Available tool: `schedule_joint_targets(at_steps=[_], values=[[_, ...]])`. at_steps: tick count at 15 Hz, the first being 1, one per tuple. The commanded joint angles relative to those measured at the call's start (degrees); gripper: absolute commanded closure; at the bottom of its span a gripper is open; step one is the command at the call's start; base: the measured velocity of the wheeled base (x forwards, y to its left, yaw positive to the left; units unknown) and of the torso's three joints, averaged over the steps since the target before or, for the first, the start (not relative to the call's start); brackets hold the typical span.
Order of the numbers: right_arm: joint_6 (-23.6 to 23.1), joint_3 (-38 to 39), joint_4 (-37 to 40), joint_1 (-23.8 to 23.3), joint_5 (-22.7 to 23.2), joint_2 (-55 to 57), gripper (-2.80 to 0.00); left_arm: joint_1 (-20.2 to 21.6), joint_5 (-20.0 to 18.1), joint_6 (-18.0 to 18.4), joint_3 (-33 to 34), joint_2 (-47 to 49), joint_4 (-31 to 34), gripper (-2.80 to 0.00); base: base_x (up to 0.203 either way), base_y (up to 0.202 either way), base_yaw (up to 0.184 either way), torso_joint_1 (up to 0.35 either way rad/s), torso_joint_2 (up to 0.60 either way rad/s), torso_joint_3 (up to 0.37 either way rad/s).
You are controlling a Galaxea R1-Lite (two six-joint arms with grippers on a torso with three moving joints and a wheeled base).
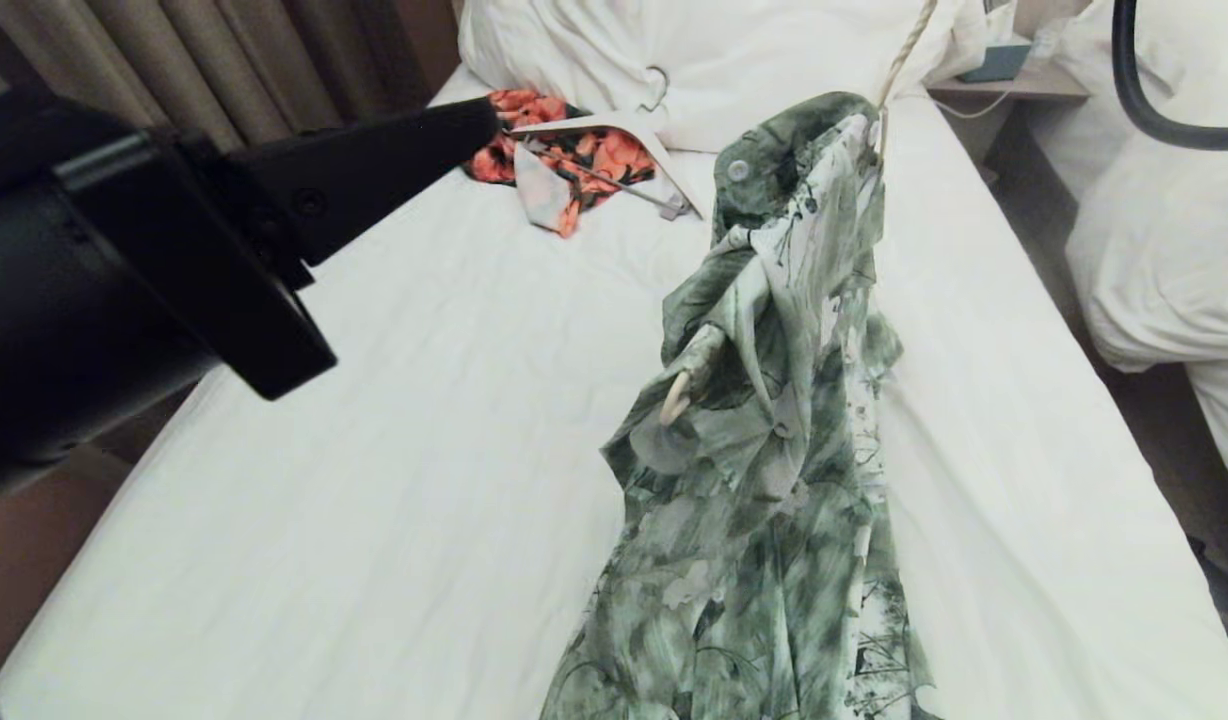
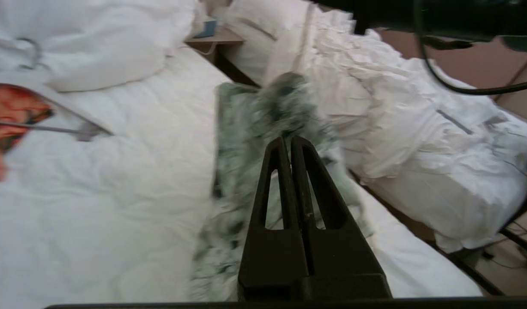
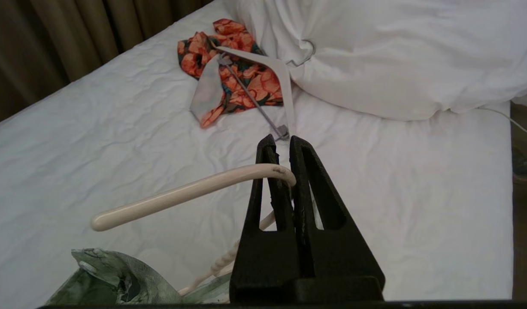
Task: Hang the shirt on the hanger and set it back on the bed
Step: Take the clothes hanger out of the clothes
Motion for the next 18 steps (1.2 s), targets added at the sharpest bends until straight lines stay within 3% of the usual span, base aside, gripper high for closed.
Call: schedule_joint_targets(at_steps=[1, 7, 11, 18], values=[[-0.44, -0.05, -0.03, 0.25, -0.15, -1.33, 0.0, 2.94, -0.08, 0.06, -0.65, -2.17, 1.75, 0.0, 0.0, 0.0, 0.0, 0.061, -0.31, -0.232], [-4.68, -0.13, -0.7, 0.08, -0.77, -2.27, 0.0, 3.42, -0.11, 0.06, -2.65, -1.78, 12.13, 0.0, 0.0, 0.0, 0.0, 0.114, -0.45, -0.34], [-5.14, 0.13, -0.44, 0.43, -0.76, -2.3, 0.0, 4.06, -0.2, 0.06, -3.12, -1.94, 12.8, 0.0, 0.0, 0.0, 0.0, 0.174, -0.53, -0.363], [-10.76, 1.1, -0.34, -0.01, -0.77, -2.01, 0.0, 4.06, -0.2, 0.06, -3.12, -1.24, 12.8, 0.0, 0.0, 0.0, 0.0, 0.214, -0.58, -0.369]])
